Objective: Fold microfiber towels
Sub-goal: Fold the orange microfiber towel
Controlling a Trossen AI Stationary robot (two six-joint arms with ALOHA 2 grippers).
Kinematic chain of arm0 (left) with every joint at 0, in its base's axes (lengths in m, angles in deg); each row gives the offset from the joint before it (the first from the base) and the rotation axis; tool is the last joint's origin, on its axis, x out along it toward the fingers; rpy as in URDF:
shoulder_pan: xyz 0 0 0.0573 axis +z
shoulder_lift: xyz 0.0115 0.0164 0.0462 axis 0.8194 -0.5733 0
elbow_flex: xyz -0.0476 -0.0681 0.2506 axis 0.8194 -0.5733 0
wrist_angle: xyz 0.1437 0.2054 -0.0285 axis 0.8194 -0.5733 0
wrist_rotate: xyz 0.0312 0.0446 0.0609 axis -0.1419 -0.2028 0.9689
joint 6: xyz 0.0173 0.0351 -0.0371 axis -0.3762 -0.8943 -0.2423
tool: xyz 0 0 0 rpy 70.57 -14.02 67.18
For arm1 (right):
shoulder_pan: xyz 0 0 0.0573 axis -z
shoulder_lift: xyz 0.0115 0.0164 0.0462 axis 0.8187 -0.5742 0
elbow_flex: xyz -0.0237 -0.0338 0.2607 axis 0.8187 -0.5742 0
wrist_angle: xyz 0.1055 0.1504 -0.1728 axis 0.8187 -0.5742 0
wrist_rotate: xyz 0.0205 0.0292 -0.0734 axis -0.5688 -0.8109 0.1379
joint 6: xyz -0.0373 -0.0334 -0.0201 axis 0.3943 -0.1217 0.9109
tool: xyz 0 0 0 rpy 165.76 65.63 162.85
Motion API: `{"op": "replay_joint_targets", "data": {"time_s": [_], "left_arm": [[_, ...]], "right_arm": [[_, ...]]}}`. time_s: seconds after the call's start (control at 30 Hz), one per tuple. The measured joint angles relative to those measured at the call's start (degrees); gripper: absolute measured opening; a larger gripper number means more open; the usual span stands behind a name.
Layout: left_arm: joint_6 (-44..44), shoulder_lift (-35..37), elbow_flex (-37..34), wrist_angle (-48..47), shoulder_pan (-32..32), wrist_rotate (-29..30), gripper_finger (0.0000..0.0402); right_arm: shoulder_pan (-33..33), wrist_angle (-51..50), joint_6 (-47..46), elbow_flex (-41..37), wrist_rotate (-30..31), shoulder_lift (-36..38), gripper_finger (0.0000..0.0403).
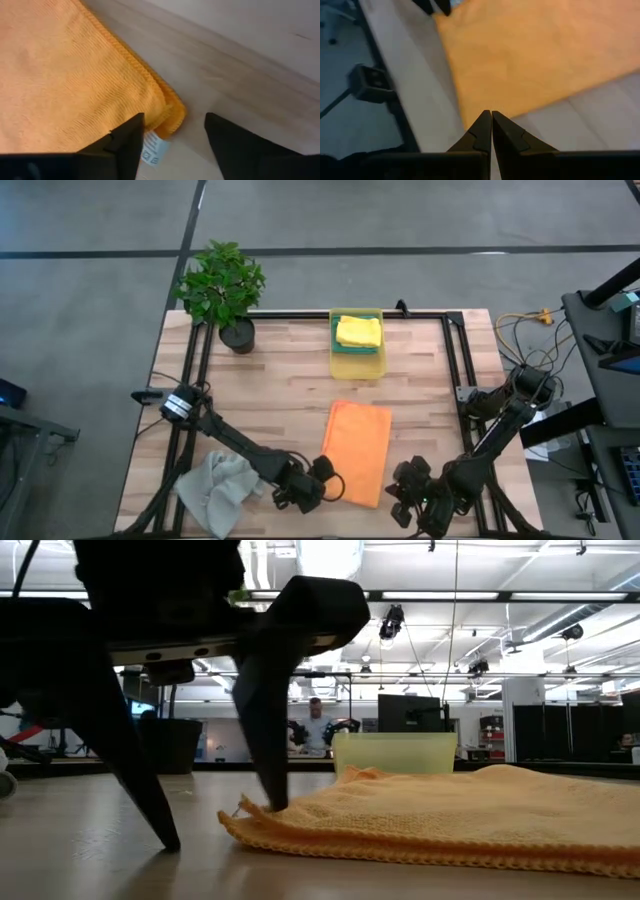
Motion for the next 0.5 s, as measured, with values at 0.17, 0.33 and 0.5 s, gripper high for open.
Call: {"op": "replay_joint_targets", "data": {"time_s": [0.17,0.33,0.5], "left_arm": [[1.5,-0.3,-0.2,-0.4,0.0,-0.5,0.0112],[4.5,-0.4,-0.1,-0.5,0.2,-0.7,0.0031],[4.4,0.7,0.8,-0.8,0.2,2.7,0.0006]], "right_arm": [[0.0,4.2,4.9,0.0,1.4,-0.4,0.0008],[0.1,7.4,8.2,0.0,1.6,-1.4,0.0009],[0.1,7.5,6.9,0.0,1.6,-1.7,0.0009]]}}
